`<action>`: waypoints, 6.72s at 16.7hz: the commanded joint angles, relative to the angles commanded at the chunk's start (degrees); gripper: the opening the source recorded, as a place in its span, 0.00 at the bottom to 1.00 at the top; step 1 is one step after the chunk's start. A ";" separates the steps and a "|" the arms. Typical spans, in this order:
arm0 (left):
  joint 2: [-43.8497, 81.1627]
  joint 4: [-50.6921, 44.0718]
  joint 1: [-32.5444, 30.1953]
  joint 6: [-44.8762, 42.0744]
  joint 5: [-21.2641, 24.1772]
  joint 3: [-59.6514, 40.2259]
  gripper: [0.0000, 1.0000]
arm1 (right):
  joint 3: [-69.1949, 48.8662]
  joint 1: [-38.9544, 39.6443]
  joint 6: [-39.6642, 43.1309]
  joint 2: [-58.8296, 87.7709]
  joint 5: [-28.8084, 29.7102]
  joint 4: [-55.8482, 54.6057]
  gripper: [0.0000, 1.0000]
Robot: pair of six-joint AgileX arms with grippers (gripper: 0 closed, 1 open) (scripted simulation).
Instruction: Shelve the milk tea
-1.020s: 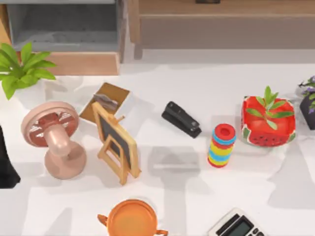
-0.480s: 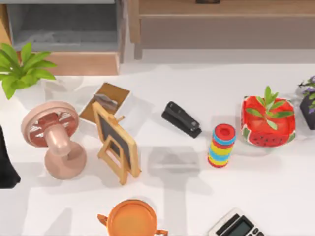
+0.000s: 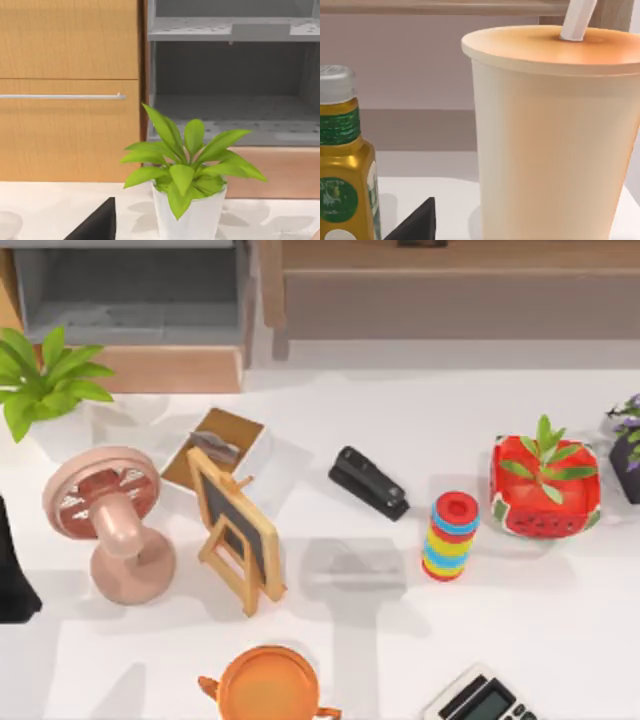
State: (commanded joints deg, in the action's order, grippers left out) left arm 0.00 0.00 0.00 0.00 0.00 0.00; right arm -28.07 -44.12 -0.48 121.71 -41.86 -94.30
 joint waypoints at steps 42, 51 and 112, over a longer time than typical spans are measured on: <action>0.00 0.00 0.00 0.00 0.00 0.00 1.00 | -14.18 8.47 -0.04 2.08 8.62 12.15 0.00; 0.00 0.00 0.00 0.00 0.00 0.00 1.00 | -20.77 9.61 -0.29 -5.21 11.07 19.16 0.00; 0.00 0.00 0.00 0.00 0.00 0.00 1.00 | -54.43 30.13 1.08 -9.15 29.84 68.49 0.83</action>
State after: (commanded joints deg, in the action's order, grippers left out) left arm 0.00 0.00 0.00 0.00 0.00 0.00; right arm -82.50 -13.98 0.60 112.56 -12.02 -25.81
